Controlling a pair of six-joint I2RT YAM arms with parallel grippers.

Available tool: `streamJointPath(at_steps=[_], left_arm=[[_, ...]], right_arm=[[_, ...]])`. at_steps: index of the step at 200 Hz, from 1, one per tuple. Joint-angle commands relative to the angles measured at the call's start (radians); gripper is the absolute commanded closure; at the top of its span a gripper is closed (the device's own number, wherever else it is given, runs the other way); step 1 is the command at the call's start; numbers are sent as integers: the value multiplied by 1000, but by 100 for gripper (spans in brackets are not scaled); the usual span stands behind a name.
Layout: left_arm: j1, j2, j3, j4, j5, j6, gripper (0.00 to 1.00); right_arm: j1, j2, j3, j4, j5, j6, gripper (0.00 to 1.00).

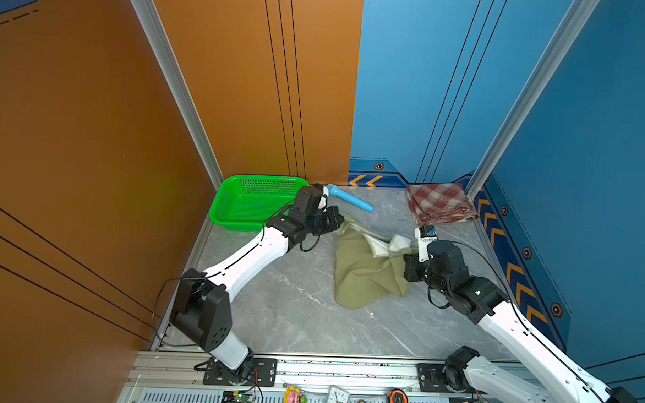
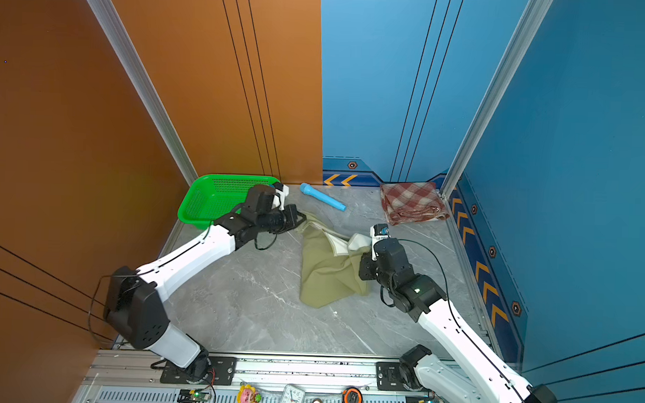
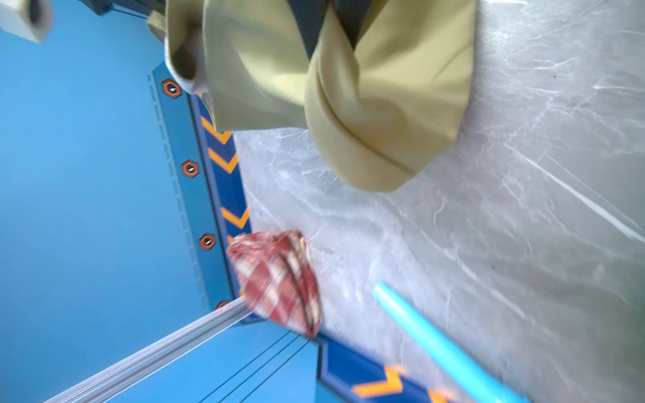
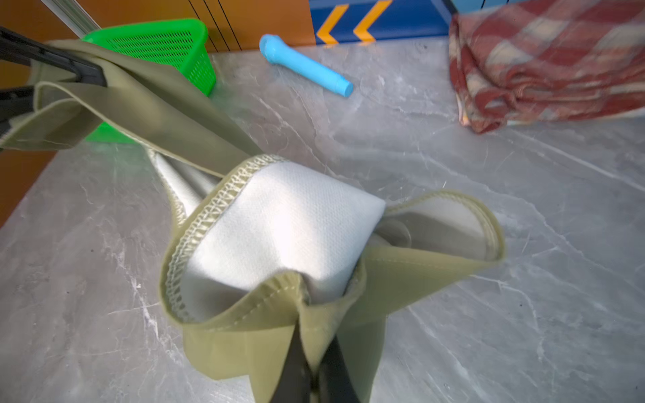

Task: Fold and stack the skirts
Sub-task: 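Lift and spread the olive skirt apart with both grippers, then lay the olive skirt flat on the table and open both grippers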

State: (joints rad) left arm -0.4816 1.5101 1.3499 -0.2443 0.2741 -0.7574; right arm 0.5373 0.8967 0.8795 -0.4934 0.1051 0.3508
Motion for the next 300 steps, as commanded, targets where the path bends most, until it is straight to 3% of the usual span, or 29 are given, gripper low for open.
streamJointPath(at_steps=[1, 68, 97, 182, 217, 255, 279, 300], left_arm=[[64, -87, 27, -113, -85, 38, 100], [77, -356, 26, -243, -191, 104, 100], [77, -410, 13, -271, -209, 109, 100], [90, -300, 63, -260, -181, 115, 100], [104, -181, 185, -256, -137, 119, 100], [90, -127, 305, -259, -105, 116, 100], [59, -180, 219, -262, -109, 112, 100], [26, -297, 2, -262, -149, 86, 100]], right_arm=[[-32, -59, 69, -146, 58, -53, 100], [-27, -180, 225, -261, 70, -56, 100], [-26, -202, 255, -274, 45, -38, 100], [-131, -30, 343, -238, -34, -36, 100], [-262, 94, 461, -189, -122, -56, 100], [-292, 153, 610, -187, -132, -93, 100], [-282, 122, 597, -239, -158, -87, 100], [-236, 7, 455, -286, -149, -49, 100]])
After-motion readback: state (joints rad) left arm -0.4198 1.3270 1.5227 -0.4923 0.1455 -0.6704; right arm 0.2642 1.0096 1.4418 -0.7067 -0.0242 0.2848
